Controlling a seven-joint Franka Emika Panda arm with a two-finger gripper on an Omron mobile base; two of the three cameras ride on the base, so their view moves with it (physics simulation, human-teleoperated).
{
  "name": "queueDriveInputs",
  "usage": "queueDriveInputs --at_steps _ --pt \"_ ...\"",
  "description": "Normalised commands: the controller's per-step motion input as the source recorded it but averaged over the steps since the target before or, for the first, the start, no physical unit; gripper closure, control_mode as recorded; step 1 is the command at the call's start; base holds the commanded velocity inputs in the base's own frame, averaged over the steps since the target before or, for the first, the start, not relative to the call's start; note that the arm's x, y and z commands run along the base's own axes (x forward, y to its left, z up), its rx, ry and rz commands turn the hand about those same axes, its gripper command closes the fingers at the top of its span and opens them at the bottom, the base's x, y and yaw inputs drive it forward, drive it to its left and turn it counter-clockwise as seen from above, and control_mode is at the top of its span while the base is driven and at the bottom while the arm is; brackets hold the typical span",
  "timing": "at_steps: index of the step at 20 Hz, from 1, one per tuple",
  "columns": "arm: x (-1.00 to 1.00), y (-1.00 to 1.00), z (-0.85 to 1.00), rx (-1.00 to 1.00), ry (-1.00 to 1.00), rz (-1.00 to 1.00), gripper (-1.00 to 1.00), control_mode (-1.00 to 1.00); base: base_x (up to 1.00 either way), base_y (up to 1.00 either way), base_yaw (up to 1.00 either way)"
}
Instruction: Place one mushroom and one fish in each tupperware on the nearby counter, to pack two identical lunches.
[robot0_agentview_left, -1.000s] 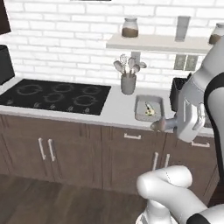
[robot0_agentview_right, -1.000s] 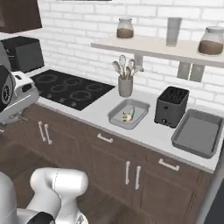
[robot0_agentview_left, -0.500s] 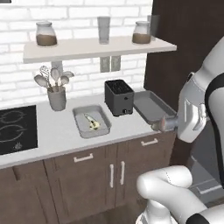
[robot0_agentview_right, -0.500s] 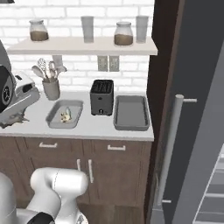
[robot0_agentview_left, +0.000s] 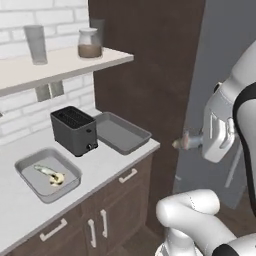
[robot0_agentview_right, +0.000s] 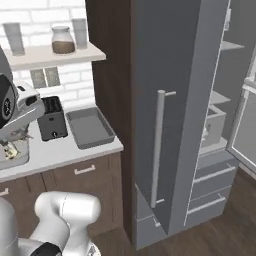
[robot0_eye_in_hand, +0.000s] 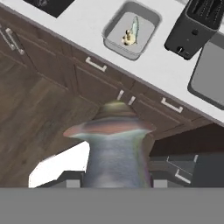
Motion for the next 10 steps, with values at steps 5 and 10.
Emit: queueDriveInputs --at_steps 5,10 --pt "0.00 0.00 0.00 0.00 0.00 0.00 1.00 1.00 0.11 0.41 -0.52" --pt "0.00 0.00 0.00 0.00 0.00 0.00 1.00 1.00 0.09 0.42 -0.32"
